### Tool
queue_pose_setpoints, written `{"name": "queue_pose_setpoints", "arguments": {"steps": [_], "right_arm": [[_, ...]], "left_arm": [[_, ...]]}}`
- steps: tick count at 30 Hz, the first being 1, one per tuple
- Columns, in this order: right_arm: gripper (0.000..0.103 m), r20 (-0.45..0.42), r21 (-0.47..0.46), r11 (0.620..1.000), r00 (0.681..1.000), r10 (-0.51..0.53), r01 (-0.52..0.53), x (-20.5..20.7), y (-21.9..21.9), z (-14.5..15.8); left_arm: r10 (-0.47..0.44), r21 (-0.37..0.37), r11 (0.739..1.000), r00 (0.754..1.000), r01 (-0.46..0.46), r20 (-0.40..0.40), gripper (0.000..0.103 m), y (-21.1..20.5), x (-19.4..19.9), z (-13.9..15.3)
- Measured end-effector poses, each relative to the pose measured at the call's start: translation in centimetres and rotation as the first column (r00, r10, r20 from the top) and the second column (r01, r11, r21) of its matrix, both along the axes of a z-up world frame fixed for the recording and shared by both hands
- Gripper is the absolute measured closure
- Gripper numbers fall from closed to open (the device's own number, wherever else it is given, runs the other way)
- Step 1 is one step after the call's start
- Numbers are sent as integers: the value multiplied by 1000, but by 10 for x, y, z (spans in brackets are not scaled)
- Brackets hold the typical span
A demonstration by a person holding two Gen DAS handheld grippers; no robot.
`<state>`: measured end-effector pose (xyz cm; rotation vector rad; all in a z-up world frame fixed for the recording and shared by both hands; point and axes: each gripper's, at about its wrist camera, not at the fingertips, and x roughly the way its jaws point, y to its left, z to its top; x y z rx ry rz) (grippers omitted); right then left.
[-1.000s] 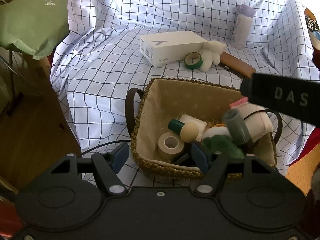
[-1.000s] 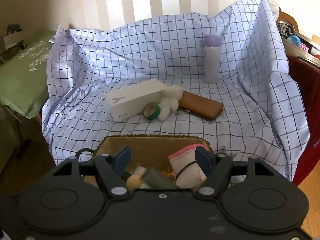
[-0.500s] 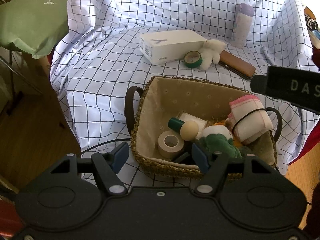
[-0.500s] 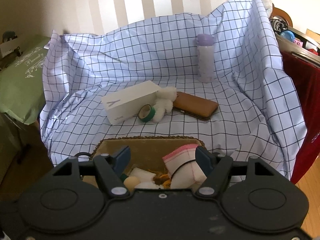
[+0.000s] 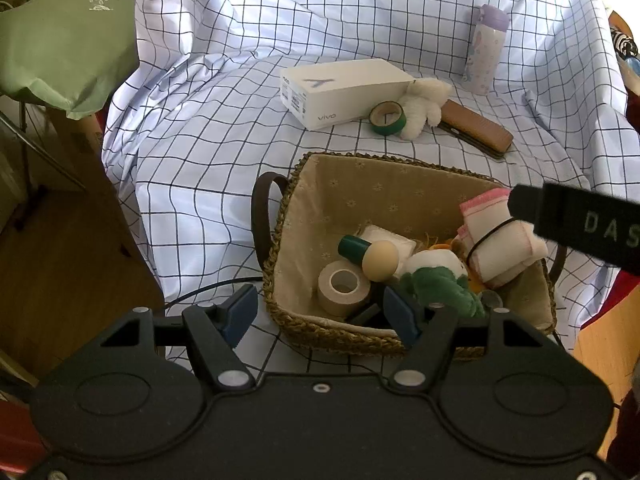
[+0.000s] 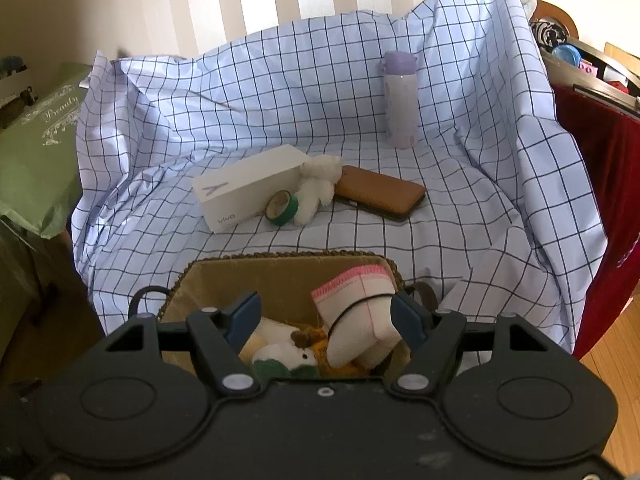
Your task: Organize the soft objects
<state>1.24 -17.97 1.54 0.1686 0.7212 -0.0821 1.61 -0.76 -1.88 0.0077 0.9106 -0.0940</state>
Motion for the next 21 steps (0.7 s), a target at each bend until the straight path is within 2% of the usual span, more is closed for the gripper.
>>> {"name": "queue_pose_setpoints", "arguments": {"steps": [15, 16, 18, 21], "right_arm": [[31, -51, 11, 1000, 998, -21, 22, -15, -11, -13], [31, -54, 11, 1000, 998, -22, 22, -15, -12, -13], [31, -58, 13, 1000, 998, -24, 25, -18, -14, -14], [31, -64, 13, 999, 997, -30, 31, -20, -18, -15]], "left_arm": [[-1, 7, 1000, 1000, 1, 4, 37, 0, -1, -1], [0, 9, 1000, 1000, 0, 5, 36, 0, -1, -1], [1, 11, 1000, 1000, -1, 12, 28, 0, -1, 0], [5, 21, 1000, 1000, -5, 30, 26, 0, -2, 2]]}}
